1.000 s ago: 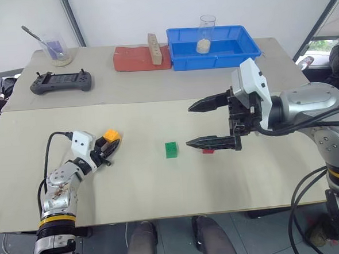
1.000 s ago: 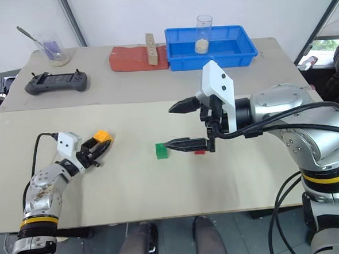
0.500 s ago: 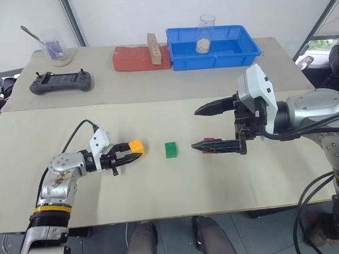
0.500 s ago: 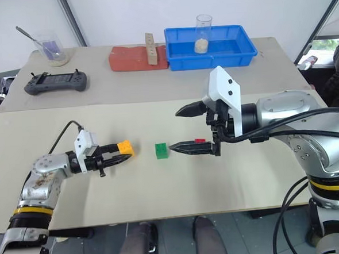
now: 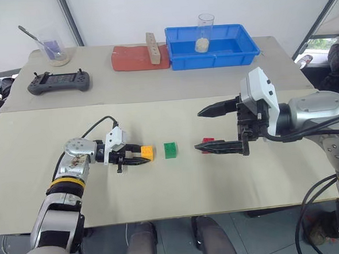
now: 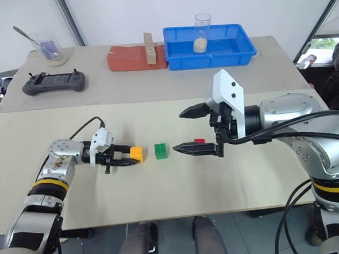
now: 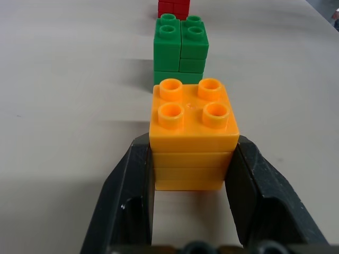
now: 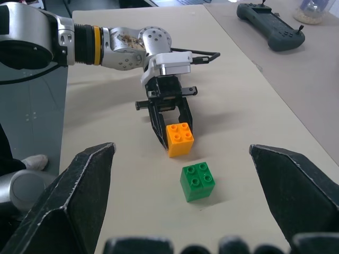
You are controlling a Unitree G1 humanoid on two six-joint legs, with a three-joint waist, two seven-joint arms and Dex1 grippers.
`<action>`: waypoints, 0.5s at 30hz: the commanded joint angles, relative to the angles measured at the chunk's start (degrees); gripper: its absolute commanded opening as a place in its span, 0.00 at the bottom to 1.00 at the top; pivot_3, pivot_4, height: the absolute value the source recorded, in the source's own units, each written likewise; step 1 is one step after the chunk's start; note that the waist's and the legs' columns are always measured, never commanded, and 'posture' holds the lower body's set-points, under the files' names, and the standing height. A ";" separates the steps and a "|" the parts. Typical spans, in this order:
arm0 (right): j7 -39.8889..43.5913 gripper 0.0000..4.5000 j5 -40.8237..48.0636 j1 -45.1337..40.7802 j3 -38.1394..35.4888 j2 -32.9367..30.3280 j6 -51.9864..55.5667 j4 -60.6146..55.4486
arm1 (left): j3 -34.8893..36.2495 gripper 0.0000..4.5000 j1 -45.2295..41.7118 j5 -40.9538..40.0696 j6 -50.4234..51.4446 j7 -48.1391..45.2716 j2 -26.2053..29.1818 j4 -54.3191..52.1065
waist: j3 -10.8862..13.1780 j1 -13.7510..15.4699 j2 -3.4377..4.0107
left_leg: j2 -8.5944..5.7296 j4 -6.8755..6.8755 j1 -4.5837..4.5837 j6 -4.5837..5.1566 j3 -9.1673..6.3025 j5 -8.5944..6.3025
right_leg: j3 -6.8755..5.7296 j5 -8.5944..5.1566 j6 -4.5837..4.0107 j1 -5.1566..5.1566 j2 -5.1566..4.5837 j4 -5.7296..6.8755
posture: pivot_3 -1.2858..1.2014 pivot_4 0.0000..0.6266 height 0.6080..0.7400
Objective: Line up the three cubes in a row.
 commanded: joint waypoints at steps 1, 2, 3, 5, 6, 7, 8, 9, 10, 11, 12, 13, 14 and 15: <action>-0.46 1.00 0.22 0.20 -2.51 -1.14 -0.56 -1.47 | 0.29 0.30 -2.21 1.69 -2.99 -0.53 -0.09 4.17 | 0.00 0.00 0.00 | 0.00 0.01 0.01 0.00 0.00 0.00 | 0.00 0.00 0.00 0.00 0.00 0.01 | 0.52 0.24 1.00; -0.53 1.00 0.24 0.28 -2.54 -1.23 -0.59 -1.51 | 0.39 0.30 -2.64 1.89 -3.52 -0.67 -0.12 5.05 | 0.00 -0.04 0.00 | 0.00 0.02 0.01 0.02 0.00 0.01 | 0.00 0.00 0.00 0.01 0.00 0.01 | 0.52 0.24 1.00; -0.59 1.00 0.28 0.33 -2.55 -1.29 -0.59 -1.59 | 0.47 0.30 -3.02 2.03 -3.98 -0.86 -0.10 5.78 | 0.00 -0.09 0.00 | 0.00 0.02 0.03 0.03 0.01 0.02 | 0.00 0.01 0.00 0.01 0.00 0.02 | 0.52 0.24 1.00; -0.61 1.00 0.32 0.38 -2.55 -1.41 -0.64 -1.62 | 0.62 0.30 -3.68 2.24 -4.69 -1.34 0.18 6.98 | 0.00 -0.14 0.00 | 0.00 0.02 0.05 0.05 0.01 0.03 | 0.00 0.02 -0.01 0.01 0.00 0.06 | 0.52 0.24 1.00; -0.58 1.00 0.31 0.40 -2.53 -1.46 -0.69 -1.62 | 0.66 0.30 -3.91 2.37 -5.01 -1.68 0.53 7.51 | 0.00 -0.15 0.00 | 0.00 0.02 0.05 0.07 0.01 0.04 | 0.00 0.02 -0.01 0.01 0.00 0.07 | 0.52 0.24 1.00; -0.57 1.00 0.30 0.42 -2.51 -1.50 -0.72 -1.64 | 0.71 0.30 -4.11 2.54 -5.35 -1.84 0.87 8.04 | 0.00 -0.17 0.00 | 0.00 0.02 0.06 0.09 0.00 0.06 | 0.00 0.03 -0.01 0.00 0.01 0.09 | 0.52 0.24 1.00; -0.53 1.00 0.26 0.41 -2.46 -1.51 -0.78 -1.62 | 0.82 0.30 -4.31 2.69 -5.63 -2.04 1.30 8.65 | 0.00 -0.18 0.00 | 0.00 0.02 0.06 0.10 0.00 0.06 | 0.00 0.03 -0.02 0.00 0.01 0.10 | 0.52 0.24 1.00; -0.47 1.00 0.20 0.37 -2.41 -1.51 -0.86 -1.55 | 0.89 0.30 -4.47 2.86 -6.00 -2.30 1.70 9.21 | 0.00 -0.22 0.00 | 0.00 0.02 0.06 0.10 0.00 0.06 | 0.00 0.03 -0.02 0.00 0.01 0.10 | 0.52 0.24 1.00; -0.46 1.00 0.17 0.31 -2.33 -1.47 -0.92 -1.54 | 0.96 0.30 -4.50 2.97 -6.24 -2.60 2.15 9.61 | 0.00 -0.29 0.00 | 0.01 0.02 0.06 0.10 0.00 0.06 | 0.00 0.03 -0.02 0.00 0.01 0.10 | 0.52 0.24 1.00; -0.41 1.00 0.10 0.25 -2.26 -1.42 -1.02 -1.47 | 1.00 0.30 -4.55 3.07 -6.43 -2.83 2.49 9.96 | 0.00 -0.40 0.00 | 0.01 0.02 0.06 0.10 0.00 0.06 | 0.01 0.03 -0.02 0.00 0.02 0.10 | 0.52 0.24 1.00; -0.41 1.00 0.09 0.20 -2.19 -1.36 -1.04 -1.47 | 1.05 0.30 -4.54 3.14 -6.74 -3.07 2.81 10.23 | 0.00 -0.47 0.00 | 0.01 0.02 0.07 0.10 0.00 0.06 | 0.00 0.03 -0.02 0.00 0.01 0.10 | 0.52 0.24 1.00; -0.36 1.00 0.05 0.13 -2.11 -1.32 -1.10 -1.41 | 1.08 0.30 -4.62 3.20 -6.94 -3.19 3.00 10.53 | 0.00 -0.53 0.00 | 0.01 0.02 0.07 0.10 0.00 0.06 | 0.01 0.03 -0.02 0.00 0.02 0.10 | 0.52 0.24 1.00; -0.32 1.00 0.04 0.09 -2.04 -1.27 -1.14 -1.40 | 1.08 0.30 -4.70 3.28 -7.16 -3.24 3.07 10.77 | 0.00 -0.53 0.00 | 0.02 0.02 0.07 0.10 0.00 0.06 | 0.01 0.04 -0.02 0.00 0.02 0.10 | 0.52 0.24 1.00; -0.27 1.00 -0.03 0.05 -1.95 -1.21 -1.21 -1.30 | 1.07 0.30 -4.82 3.38 -7.34 -3.24 3.07 11.05 | 0.00 -0.51 0.00 | 0.02 0.02 0.07 0.10 0.00 0.06 | 0.01 0.04 -0.02 0.00 0.02 0.10 | 0.52 0.24 1.00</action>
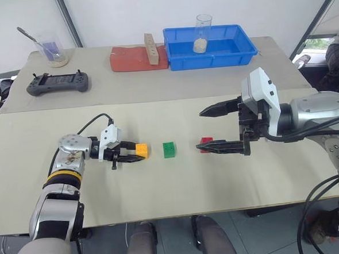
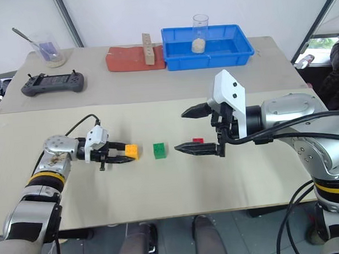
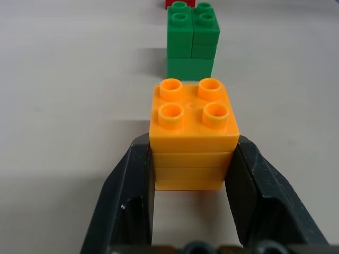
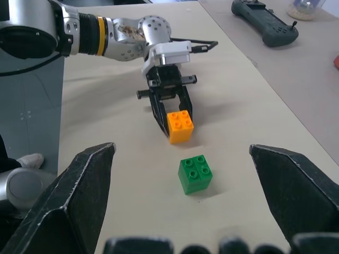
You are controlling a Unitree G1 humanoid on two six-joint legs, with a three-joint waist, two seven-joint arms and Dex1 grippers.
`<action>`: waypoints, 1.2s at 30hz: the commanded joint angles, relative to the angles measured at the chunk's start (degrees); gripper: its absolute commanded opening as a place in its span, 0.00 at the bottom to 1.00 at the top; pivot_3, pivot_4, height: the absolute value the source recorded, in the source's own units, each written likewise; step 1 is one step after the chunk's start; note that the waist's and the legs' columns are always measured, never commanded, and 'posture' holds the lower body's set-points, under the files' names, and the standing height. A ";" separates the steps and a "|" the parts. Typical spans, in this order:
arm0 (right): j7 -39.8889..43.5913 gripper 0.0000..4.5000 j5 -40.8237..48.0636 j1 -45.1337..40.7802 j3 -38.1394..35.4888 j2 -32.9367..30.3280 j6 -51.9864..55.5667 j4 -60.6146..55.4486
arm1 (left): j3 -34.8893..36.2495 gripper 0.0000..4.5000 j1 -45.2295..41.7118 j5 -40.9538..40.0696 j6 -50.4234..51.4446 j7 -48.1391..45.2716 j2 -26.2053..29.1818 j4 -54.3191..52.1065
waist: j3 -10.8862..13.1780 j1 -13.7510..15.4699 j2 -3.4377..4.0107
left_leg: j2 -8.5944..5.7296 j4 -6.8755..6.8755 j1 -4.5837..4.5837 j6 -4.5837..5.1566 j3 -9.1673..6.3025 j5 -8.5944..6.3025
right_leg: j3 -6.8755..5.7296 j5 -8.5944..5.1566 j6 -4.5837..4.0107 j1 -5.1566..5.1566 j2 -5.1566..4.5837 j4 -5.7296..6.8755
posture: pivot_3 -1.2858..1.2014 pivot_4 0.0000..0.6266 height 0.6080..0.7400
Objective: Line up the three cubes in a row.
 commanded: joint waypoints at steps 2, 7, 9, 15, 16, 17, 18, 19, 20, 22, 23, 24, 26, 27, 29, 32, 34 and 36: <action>0.03 1.00 -0.15 -0.34 -1.74 -0.52 -1.36 -1.16 | 0.28 0.30 -0.75 1.95 -0.91 -0.32 0.93 1.73 | 0.00 0.09 0.00 | 0.00 0.00 -0.01 0.00 0.00 0.00 | 0.00 0.00 0.00 0.00 0.00 -0.01 | 0.52 0.24 1.00; 0.24 1.00 -0.31 -0.48 -1.51 -0.38 -1.55 -1.04 | 0.55 0.80 -1.53 2.77 -1.29 0.10 0.58 2.90 | 0.00 0.20 0.00 | 0.00 0.00 -0.03 0.00 0.00 0.00 | 0.00 0.00 0.01 -0.01 0.00 -0.01 | 0.52 0.24 1.00; 0.27 1.00 -0.30 -0.42 -1.52 -0.40 -1.53 -1.09 | 0.71 0.98 -1.75 3.05 -1.52 0.11 0.58 3.21 | 0.00 0.37 0.00 | 0.00 0.00 -0.02 0.00 0.00 0.00 | 0.00 0.00 0.01 -0.01 0.00 0.00 | 0.52 0.24 1.00; -0.01 1.00 -0.20 -0.09 -1.38 -0.07 -1.53 -1.56 | 1.39 0.98 -1.82 3.00 -1.54 -0.37 1.54 2.84 | 0.00 0.41 0.00 | -0.01 0.00 -0.04 0.00 0.01 0.00 | 0.00 0.00 0.01 -0.01 -0.01 -0.02 | 0.52 0.24 1.00; -0.05 1.00 -0.17 -0.01 -1.38 0.01 -1.56 -1.63 | 1.63 0.98 -1.66 2.72 -1.19 -0.59 1.91 2.19 | 0.00 0.40 0.00 | -0.01 0.00 -0.04 0.00 0.00 0.00 | 0.00 0.00 0.01 -0.01 -0.01 -0.02 | 0.52 0.24 1.00; -0.05 1.00 -0.16 0.11 -1.40 0.10 -1.64 -1.61 | 2.02 0.98 -1.45 2.18 -0.42 -0.90 2.46 1.13 | 0.00 0.37 0.00 | -0.01 0.00 -0.05 0.00 0.00 0.00 | 0.00 0.00 0.01 -0.01 0.00 -0.02 | 0.52 0.24 1.00; -0.06 1.00 -0.20 0.25 -1.37 0.19 -1.76 -1.60 | 2.42 0.98 -1.22 1.65 0.23 -1.15 3.04 0.11 | 0.00 0.32 0.00 | -0.01 0.00 -0.05 0.00 0.00 0.00 | 0.00 0.00 0.01 -0.02 0.00 -0.02 | 0.52 0.24 1.00; -0.04 1.00 -0.33 0.45 -1.32 0.28 -1.96 -1.54 | 3.01 0.98 -0.94 0.99 1.10 -1.30 3.92 -1.23 | 0.00 0.29 0.00 | 0.00 0.00 -0.06 0.00 0.00 0.00 | 0.00 0.00 0.01 -0.03 0.00 -0.02 | 0.52 0.24 1.00; -0.03 1.00 -0.44 0.63 -1.32 0.35 -2.15 -1.47 | 3.59 0.98 -0.66 0.39 2.01 -1.34 4.79 -2.64 | 0.00 0.29 0.00 | 0.00 0.00 -0.06 0.00 0.00 0.00 | 0.00 0.00 0.01 -0.03 0.00 -0.02 | 0.52 0.24 1.00; 0.00 1.00 -0.57 1.20 -1.71 0.34 -2.56 -1.12 | 5.18 0.98 0.31 -1.49 4.95 -1.42 7.02 -7.64 | 0.00 0.26 0.00 | 0.01 0.00 -0.07 0.00 0.00 0.00 | 0.00 0.00 0.01 -0.04 0.00 -0.02 | 0.52 0.24 1.00; 0.16 1.00 -0.61 1.64 -2.28 0.12 -2.82 -0.72 | 6.05 0.98 0.97 -2.85 7.92 -1.59 8.39 -11.67 | 0.00 0.24 0.00 | 0.02 0.00 -0.08 0.00 0.00 0.00 | 0.00 0.00 0.01 -0.06 0.00 -0.02 | 0.52 0.24 1.00; 0.13 1.00 -0.64 1.99 -2.72 -0.01 -2.96 -0.39 | 6.80 0.98 1.71 -4.11 10.58 -1.73 9.80 -15.46 | 0.01 0.26 0.00 | 0.02 -0.01 -0.09 0.00 0.01 0.00 | 0.00 0.00 0.01 -0.06 0.00 -0.02 | 0.52 0.24 1.00; 0.93 1.00 -1.39 3.51 -3.91 -1.03 -4.23 0.94 | 7.92 0.98 3.67 -6.65 17.23 -1.85 13.19 -24.29 | 0.01 0.28 0.00 | 0.03 -0.01 -0.11 0.00 0.00 0.00 | 0.00 -0.01 0.02 -0.07 -0.01 -0.03 | 0.52 0.24 1.00; 1.70 1.00 -1.98 4.72 -4.80 -1.87 -5.15 1.91 | 8.30 0.98 4.76 -6.98 19.39 -1.45 14.95 -28.50 | 0.01 0.29 -0.01 | 0.03 -0.01 -0.10 0.00 0.00 0.00 | 0.00 -0.01 0.02 -0.06 -0.01 -0.03 | 0.52 0.24 1.00; 2.94 1.00 -3.60 7.04 -6.29 -3.61 -7.23 3.66 | 9.30 0.98 6.75 -8.44 24.02 -1.11 18.17 -35.40 | 0.01 0.47 -0.01 | 0.00 -0.01 -0.11 0.00 0.02 0.00 | 0.00 -0.03 0.03 -0.05 -0.05 -0.05 | 0.52 0.24 1.00; 4.13 1.00 -4.82 9.49 -8.36 -5.98 -8.66 5.10 | 10.70 0.98 8.42 -9.15 27.25 0.37 21.35 -40.05 | 0.01 0.57 0.00 | -0.02 -0.01 -0.09 0.00 0.05 0.00 | 0.00 -0.05 0.05 -0.05 -0.08 -0.06 | 0.52 0.24 1.00; 5.17 1.00 -4.98 10.94 -9.97 -7.58 -9.09 5.58 | 11.23 0.98 8.69 -8.92 28.51 1.55 22.56 -41.27 | 0.01 0.59 0.00 | 0.00 -0.01 -0.07 0.00 0.05 0.00 | 0.00 -0.11 -0.04 -0.06 -0.06 -0.04 | 0.52 0.24 1.00; 5.94 1.00 -5.14 12.23 -11.31 -8.74 -9.64 5.93 | 11.09 0.98 8.57 -8.24 28.74 2.85 22.79 -41.70 | 0.01 0.56 0.00 | 0.00 -0.01 -0.02 0.00 0.06 0.00 | 0.00 -0.25 -0.30 -0.05 -0.05 -0.01 | 0.52 0.24 1.00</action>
